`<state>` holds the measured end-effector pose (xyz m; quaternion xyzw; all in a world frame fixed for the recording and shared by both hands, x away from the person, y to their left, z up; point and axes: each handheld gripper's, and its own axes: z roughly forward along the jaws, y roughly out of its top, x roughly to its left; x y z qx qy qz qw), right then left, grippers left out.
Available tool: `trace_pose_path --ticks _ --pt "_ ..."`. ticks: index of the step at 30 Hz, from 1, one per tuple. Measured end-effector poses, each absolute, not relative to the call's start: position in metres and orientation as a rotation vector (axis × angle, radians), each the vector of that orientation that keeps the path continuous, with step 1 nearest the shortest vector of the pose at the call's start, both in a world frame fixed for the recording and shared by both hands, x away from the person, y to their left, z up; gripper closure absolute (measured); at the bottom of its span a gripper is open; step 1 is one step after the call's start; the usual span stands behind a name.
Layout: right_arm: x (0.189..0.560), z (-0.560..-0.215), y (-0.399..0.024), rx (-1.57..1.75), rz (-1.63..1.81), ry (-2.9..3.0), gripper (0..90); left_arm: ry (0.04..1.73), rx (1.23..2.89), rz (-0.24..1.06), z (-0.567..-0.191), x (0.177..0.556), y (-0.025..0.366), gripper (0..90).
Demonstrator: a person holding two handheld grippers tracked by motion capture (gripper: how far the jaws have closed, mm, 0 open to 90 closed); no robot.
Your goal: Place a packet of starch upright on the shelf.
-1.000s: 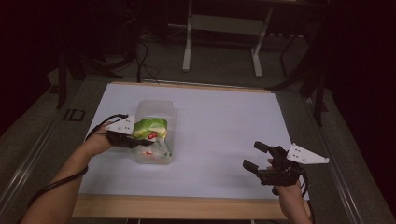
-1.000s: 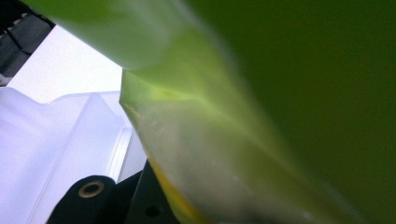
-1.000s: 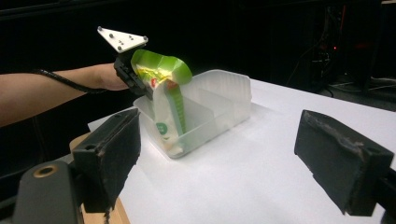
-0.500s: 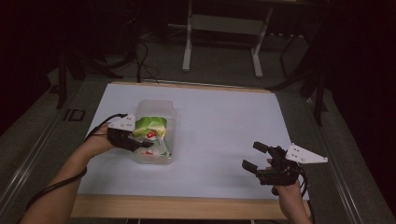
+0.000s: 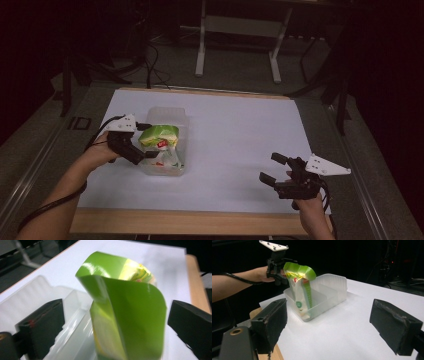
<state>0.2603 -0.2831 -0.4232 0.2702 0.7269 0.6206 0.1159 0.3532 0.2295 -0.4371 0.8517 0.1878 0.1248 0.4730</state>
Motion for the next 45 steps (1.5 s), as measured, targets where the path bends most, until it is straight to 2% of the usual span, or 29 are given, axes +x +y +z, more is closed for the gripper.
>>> trace_pose_path --ticks 3,9,16,20,25,34,45 --pt "0.260 -0.424 -0.284 0.794 1.812 2.133 14.5 0.514 2.086 0.341 -0.433 0.347 0.233 0.0" --pt "0.258 -0.425 -0.285 0.802 1.805 2.135 14.5 0.584 2.017 0.329 -0.430 0.329 0.240 0.1" --pt "0.257 -0.426 -0.286 0.810 1.798 2.140 14.5 0.650 1.999 0.401 -0.435 0.307 0.241 0.1" --pt "0.256 -0.427 -0.287 0.811 1.792 2.141 14.5 0.689 1.951 0.449 -0.442 0.291 0.242 0.1" --pt "0.256 -0.429 -0.288 0.816 1.791 2.143 14.5 0.711 1.923 0.437 -0.455 0.272 0.241 0.1" --pt "0.255 -0.434 -0.288 0.818 1.773 2.150 14.5 0.674 1.910 0.435 -0.466 0.239 0.225 0.1" --pt "0.253 -0.441 -0.289 0.836 1.759 2.162 14.4 0.626 1.883 0.376 -0.471 0.228 0.201 0.1"
